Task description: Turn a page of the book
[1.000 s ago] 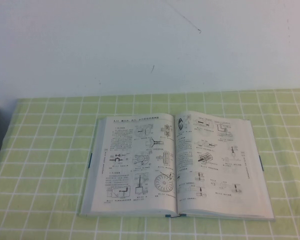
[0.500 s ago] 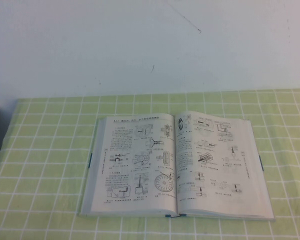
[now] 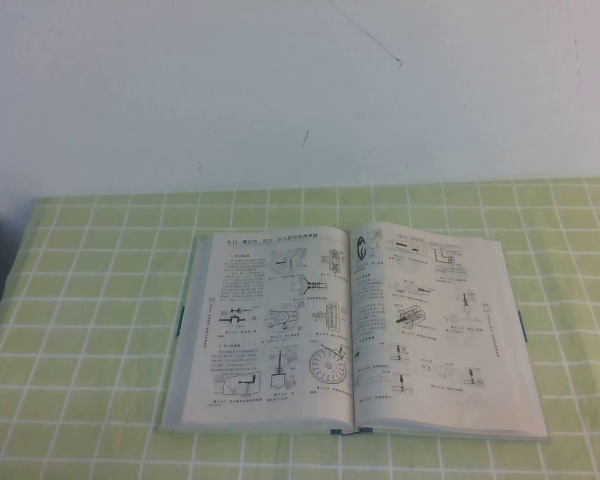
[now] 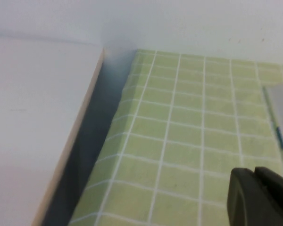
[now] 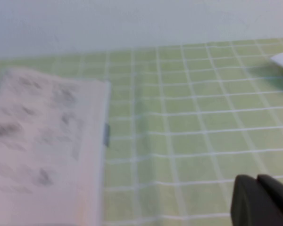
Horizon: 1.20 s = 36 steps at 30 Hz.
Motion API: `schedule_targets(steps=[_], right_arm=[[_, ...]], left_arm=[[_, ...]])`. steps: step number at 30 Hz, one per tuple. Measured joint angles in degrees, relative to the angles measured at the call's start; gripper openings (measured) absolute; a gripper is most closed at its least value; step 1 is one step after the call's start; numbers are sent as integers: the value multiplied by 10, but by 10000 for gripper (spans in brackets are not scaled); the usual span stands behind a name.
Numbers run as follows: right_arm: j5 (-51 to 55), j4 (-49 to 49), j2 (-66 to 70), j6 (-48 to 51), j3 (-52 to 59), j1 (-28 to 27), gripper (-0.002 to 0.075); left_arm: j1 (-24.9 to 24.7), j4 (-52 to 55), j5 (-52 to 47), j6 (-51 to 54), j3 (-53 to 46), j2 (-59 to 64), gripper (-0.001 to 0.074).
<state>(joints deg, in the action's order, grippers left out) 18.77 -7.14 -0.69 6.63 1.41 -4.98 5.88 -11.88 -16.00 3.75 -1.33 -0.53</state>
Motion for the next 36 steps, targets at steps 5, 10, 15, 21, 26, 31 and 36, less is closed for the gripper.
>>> schedule_targets(steps=[5, 10, 15, 21, 26, 31, 36], right_arm=[[-48, -268, 0, -107, 2, 0, -3], [-67, -361, 0, -115, 2, 0, -3], [-73, -368, 0, -49, 2, 0, -3], [-81, -373, 0, -17, 2, 0, -3], [-82, -374, 0, 60, 1, 0, -3], [-45, -342, 48, 126, -74, 0, -3], [45, -234, 221, 242, -197, 0, -3]], left_arm=[[0, -207, 93, -60, 0, 0, -4], [0, -414, 160, -97, 0, 0, -4], [0, -457, 182, -102, 0, 0, -4], [0, -468, 187, -105, 0, 0, -4], [0, -479, 187, -105, 0, 0, -4], [0, -443, 149, -37, 28, 15, -4], [0, -351, 27, 63, 162, 151, -4]])
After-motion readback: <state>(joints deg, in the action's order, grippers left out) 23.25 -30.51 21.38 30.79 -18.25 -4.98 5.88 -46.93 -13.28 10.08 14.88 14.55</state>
